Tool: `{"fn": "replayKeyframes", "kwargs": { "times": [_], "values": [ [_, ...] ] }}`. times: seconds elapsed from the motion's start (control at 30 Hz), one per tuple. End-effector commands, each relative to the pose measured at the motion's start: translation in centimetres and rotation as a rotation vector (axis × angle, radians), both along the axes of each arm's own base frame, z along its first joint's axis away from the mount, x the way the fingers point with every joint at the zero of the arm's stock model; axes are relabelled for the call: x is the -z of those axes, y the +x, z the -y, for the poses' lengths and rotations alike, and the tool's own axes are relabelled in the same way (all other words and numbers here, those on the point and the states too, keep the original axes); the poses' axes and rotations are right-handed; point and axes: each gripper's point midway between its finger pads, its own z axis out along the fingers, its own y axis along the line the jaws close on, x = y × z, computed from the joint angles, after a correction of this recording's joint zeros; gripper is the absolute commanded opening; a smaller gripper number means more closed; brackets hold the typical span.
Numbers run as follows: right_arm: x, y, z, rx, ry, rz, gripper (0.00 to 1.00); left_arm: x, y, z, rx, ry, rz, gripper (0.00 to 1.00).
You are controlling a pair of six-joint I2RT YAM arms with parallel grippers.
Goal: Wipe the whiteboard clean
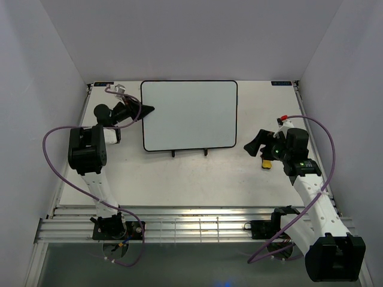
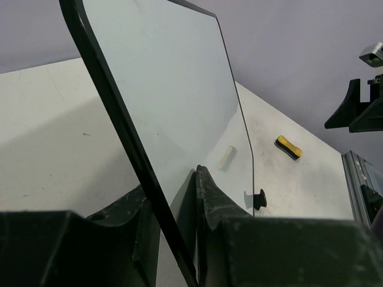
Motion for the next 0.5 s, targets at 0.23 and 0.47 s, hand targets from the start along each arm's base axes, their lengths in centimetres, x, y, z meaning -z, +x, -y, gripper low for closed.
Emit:
{"fn": "replayKeyframes", "kwargs": {
  "times": [0.23, 0.47],
  "values": [
    [0.1, 0.6, -0.4, -0.019, -0.002, 0.025, 0.90, -7.3, -0.1, -0.8, 0.042, 0.296, 0.829, 0.00],
    [0.2, 0.5, -0.4, -0.023, -0.009, 0.023, 0.90, -4.4, 1.2, -1.3, 0.075, 0.313, 0.797, 0.00]
  ]
}}
